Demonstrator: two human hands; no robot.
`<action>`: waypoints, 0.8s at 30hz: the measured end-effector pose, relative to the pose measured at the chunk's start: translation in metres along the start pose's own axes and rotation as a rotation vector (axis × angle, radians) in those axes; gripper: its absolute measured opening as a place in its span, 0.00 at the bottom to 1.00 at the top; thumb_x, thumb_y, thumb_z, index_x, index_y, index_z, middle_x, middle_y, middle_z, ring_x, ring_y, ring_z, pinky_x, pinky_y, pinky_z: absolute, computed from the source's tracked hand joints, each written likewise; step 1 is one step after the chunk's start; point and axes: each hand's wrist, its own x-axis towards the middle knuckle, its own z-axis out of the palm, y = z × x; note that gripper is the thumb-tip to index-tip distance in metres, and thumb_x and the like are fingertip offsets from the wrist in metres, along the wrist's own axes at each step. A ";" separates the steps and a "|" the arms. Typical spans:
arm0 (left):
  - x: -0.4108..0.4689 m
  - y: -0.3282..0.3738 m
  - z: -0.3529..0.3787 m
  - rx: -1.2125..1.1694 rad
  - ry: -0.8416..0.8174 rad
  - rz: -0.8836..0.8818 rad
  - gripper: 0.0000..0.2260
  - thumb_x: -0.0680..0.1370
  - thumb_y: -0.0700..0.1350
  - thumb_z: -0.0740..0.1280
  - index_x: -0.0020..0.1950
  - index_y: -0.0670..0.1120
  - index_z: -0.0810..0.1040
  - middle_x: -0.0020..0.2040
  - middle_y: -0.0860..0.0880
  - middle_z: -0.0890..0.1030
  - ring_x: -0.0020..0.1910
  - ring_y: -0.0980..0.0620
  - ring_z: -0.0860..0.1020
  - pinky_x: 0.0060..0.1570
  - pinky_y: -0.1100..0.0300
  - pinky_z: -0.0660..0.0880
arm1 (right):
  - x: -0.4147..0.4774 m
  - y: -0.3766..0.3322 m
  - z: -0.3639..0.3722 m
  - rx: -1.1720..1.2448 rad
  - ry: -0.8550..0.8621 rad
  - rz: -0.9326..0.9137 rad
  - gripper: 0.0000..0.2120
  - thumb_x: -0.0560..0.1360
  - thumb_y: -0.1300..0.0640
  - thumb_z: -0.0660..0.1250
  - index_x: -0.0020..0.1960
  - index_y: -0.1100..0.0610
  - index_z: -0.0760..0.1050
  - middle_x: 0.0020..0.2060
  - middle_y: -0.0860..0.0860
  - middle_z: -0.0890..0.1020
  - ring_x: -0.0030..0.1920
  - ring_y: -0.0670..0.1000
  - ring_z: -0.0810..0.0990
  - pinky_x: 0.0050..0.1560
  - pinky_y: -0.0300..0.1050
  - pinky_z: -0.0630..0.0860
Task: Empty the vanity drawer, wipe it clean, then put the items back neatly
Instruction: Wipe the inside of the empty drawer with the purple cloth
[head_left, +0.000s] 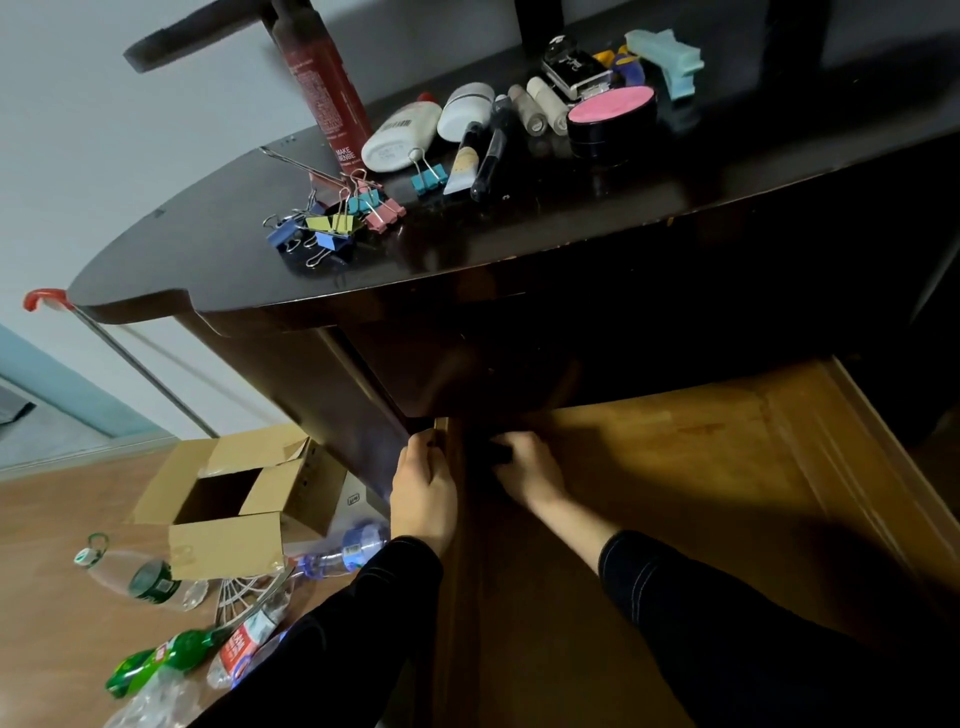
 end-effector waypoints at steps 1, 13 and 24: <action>0.000 0.000 0.000 0.002 0.004 0.001 0.16 0.79 0.50 0.53 0.62 0.51 0.75 0.57 0.51 0.79 0.56 0.48 0.76 0.59 0.50 0.72 | 0.008 -0.002 -0.005 0.021 0.004 0.035 0.17 0.79 0.65 0.66 0.65 0.55 0.80 0.60 0.53 0.83 0.63 0.56 0.80 0.62 0.49 0.77; 0.004 -0.006 0.001 0.013 -0.008 0.006 0.13 0.82 0.43 0.56 0.65 0.49 0.74 0.60 0.49 0.78 0.58 0.48 0.75 0.56 0.55 0.69 | 0.007 -0.014 -0.005 0.001 0.034 0.060 0.17 0.79 0.65 0.65 0.65 0.55 0.79 0.62 0.53 0.81 0.63 0.56 0.79 0.63 0.53 0.77; 0.001 0.000 0.001 0.025 0.019 -0.007 0.11 0.81 0.45 0.56 0.61 0.51 0.74 0.56 0.49 0.78 0.50 0.50 0.74 0.51 0.57 0.65 | -0.017 -0.032 0.019 0.365 0.192 0.176 0.16 0.78 0.68 0.66 0.65 0.61 0.80 0.59 0.57 0.83 0.60 0.57 0.81 0.62 0.53 0.78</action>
